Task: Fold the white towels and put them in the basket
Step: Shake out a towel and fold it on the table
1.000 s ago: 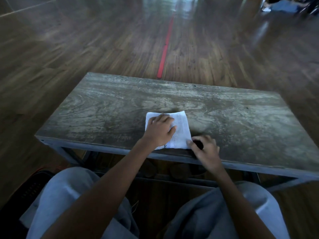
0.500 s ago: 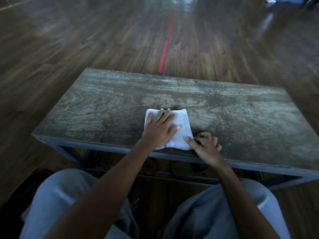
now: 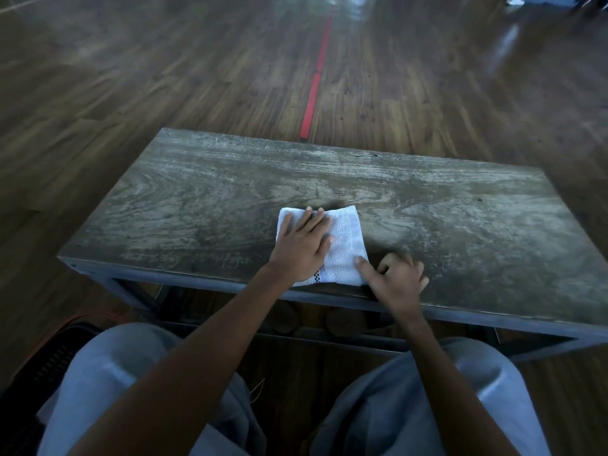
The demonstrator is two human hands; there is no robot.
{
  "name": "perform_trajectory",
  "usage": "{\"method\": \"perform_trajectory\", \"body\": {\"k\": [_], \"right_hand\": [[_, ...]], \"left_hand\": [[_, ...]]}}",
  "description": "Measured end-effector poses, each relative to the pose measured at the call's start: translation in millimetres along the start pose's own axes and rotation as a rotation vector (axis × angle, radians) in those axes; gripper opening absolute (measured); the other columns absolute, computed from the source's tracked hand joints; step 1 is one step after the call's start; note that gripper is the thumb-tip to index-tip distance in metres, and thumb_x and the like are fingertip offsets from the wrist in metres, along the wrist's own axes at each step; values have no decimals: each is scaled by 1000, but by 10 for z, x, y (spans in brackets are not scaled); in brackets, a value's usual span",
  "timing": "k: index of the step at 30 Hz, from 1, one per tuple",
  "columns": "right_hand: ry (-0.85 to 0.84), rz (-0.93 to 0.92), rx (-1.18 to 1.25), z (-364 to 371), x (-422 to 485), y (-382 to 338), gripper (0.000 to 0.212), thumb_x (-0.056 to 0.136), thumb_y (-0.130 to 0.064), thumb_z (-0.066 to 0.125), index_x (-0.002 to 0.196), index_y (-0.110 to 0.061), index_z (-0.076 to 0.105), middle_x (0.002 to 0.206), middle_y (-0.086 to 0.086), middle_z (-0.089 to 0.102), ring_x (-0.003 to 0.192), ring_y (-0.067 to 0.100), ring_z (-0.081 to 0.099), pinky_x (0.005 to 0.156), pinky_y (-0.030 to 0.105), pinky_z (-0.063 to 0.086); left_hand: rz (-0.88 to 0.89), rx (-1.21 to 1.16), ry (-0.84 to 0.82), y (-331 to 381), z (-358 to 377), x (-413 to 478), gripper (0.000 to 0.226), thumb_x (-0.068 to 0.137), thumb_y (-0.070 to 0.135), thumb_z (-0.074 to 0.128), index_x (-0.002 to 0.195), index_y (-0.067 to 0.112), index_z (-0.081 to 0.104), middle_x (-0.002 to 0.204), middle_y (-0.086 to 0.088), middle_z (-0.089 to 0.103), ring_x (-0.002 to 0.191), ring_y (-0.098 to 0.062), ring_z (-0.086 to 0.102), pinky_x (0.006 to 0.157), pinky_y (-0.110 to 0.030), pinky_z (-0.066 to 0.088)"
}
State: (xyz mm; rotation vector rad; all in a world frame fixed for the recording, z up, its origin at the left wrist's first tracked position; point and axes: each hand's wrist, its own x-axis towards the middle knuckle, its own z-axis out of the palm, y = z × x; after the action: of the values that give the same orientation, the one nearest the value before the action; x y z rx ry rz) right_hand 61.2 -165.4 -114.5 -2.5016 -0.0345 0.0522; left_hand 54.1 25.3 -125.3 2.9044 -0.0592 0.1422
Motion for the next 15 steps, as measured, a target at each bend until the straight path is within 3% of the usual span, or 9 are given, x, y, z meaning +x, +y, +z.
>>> {"method": "perform_trajectory", "body": {"k": [3,5,8,10,12,15], "right_hand": [[162,-40,154,-15,32,-55,32,87,-43,60,90,-11,56,102,7,56,109,29,43,94,40,25],[222,-204,115,-27,37,-143,33,91,-39,51,110,-12,53,110,6,53,112,26,40,93,37,22],[91,-531,-148,46,58,-260,52,94,-46,28,133,-17,47,136,2,48,127,20,33,96,37,21],[-16,-638,-297,149,75,-233,65,94,-54,11,142,-21,40,154,-4,30,143,11,15,108,40,12],[-133,-570,-364,201,114,-201,70,92,-59,4,150,-23,23,159,-9,9,143,0,-6,116,43,0],[-323,-439,-352,183,163,-188,64,98,-53,18,151,-22,0,159,-8,-11,143,6,-16,118,42,-9]], "left_hand": [[-32,-83,185,8,-36,-48,55,97,31,18,140,8,44,149,-8,39,144,-20,24,118,-47,4],[-64,-68,259,15,-61,-105,59,94,30,15,137,5,47,146,-11,43,143,-24,27,117,-48,4],[-115,-18,217,16,-50,-226,66,92,37,9,143,6,36,153,-12,30,146,-25,17,116,-48,0],[-168,-31,86,-8,-6,-305,64,95,43,9,150,10,19,159,-7,12,148,-19,2,116,-49,-3],[-204,-36,3,-50,29,-343,61,100,43,18,151,12,8,160,-3,0,147,-13,-8,116,-51,-5],[-226,-31,-8,-65,8,-349,64,100,44,23,151,11,2,160,-5,-8,146,-15,-13,115,-52,-7]]}}
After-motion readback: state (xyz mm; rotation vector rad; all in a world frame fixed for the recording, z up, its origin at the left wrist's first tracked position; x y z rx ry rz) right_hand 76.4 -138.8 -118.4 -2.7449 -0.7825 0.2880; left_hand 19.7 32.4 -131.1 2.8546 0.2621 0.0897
